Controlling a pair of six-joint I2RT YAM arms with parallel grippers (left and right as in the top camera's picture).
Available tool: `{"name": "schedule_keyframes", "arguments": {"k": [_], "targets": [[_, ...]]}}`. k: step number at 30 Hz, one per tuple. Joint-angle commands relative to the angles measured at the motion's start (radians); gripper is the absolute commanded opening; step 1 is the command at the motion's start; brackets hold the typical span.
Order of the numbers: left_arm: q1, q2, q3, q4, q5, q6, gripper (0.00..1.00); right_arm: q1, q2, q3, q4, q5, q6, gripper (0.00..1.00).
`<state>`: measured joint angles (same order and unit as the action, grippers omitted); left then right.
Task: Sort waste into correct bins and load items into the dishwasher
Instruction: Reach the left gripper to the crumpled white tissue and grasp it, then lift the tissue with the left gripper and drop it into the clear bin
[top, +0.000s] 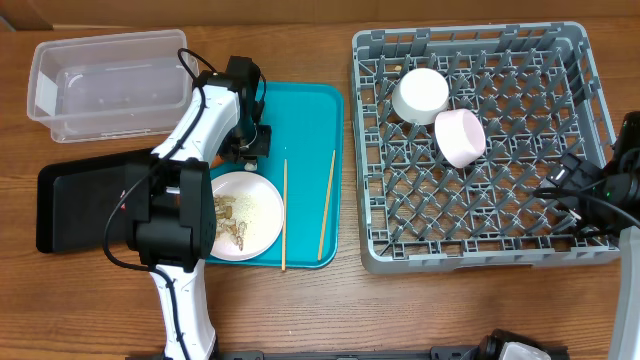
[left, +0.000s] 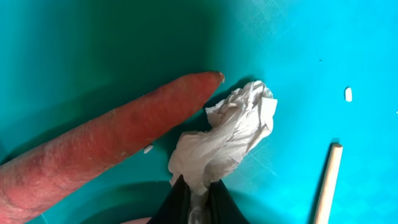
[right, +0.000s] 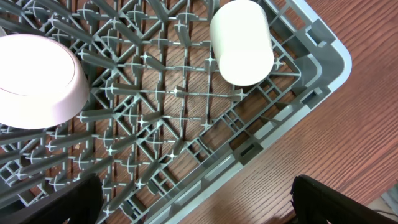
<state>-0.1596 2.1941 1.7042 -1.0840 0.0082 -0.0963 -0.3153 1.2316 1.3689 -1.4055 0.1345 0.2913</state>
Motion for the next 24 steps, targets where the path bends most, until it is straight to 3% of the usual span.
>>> {"name": "schedule_keyframes", "arguments": {"k": [1, 12, 14, 24], "targets": [[0.002, 0.009, 0.014, -0.014, 0.007, 0.007, 0.04, -0.005, -0.012, 0.018, 0.007, -0.001, 0.0, 1.0], [0.03, 0.004, 0.353, -0.275, 0.007, 0.006, 0.04, -0.005, -0.012, 0.018, 0.003, -0.001, 0.0, 1.0], [0.053, 0.003, 0.435, -0.364, -0.01, -0.04, 0.04, -0.005, -0.012, 0.018, 0.001, 0.0, -0.003, 1.0], [0.154, -0.023, 0.459, -0.578, -0.063, -0.143, 0.05, -0.005, -0.012, 0.018, 0.0, -0.001, -0.003, 1.0]]}}
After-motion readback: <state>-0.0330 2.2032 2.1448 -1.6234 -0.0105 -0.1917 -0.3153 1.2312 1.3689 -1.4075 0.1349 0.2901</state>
